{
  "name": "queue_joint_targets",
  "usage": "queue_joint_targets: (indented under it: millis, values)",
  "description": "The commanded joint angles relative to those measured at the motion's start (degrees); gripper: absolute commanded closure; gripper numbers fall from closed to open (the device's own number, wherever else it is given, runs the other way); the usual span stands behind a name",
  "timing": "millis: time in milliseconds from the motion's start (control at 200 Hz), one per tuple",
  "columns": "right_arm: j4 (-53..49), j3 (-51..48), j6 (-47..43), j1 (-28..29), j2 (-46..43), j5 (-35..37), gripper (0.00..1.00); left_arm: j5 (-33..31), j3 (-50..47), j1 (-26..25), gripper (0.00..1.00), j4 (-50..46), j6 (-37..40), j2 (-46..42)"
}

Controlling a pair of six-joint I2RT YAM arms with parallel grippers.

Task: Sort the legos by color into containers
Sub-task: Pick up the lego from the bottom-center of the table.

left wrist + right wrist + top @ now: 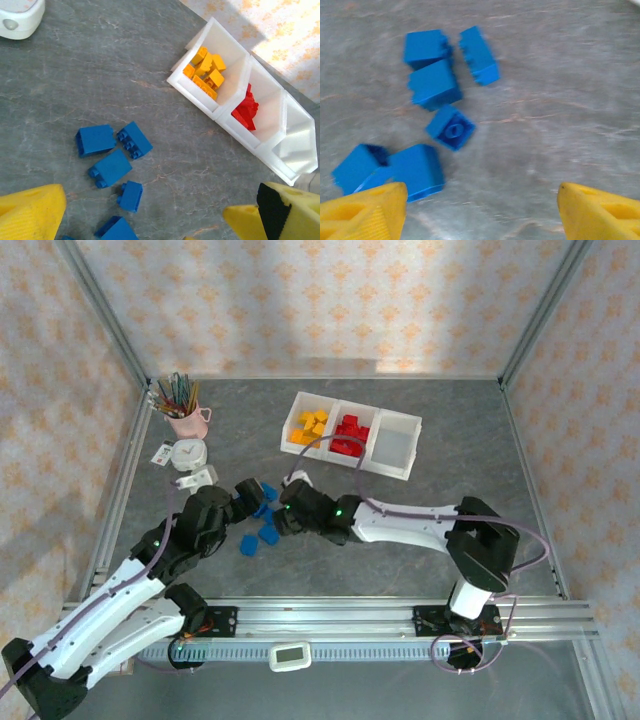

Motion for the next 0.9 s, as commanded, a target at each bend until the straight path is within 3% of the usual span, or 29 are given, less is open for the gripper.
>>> queue_joint_targets:
  millis: [0, 110, 415, 896]
  values:
    - [4.3, -0.2, 1.3, 2.0, 3.3, -0.8, 0.22, -2.8, -1.2, 0.8, 0.01, -4.7, -3.0, -2.7]
    - [6.5, -0.3, -0.6, 3.4, 6.3, -3.6, 0.24, -3.3, -1.4, 0.8, 0.01, -6.4, -4.2, -4.0]
    - [7.8, 2.8, -4.2, 4.1, 12.9, -1.9, 0.32, -4.5, -2.3, 0.8, 0.01, -7.8, -6.2, -6.4]
    - [9.3, 5.7, -8.8, 4.0, 17.0, -0.9, 0.60, -4.1, -2.2, 0.8, 0.01, -7.2, -6.2, -6.4]
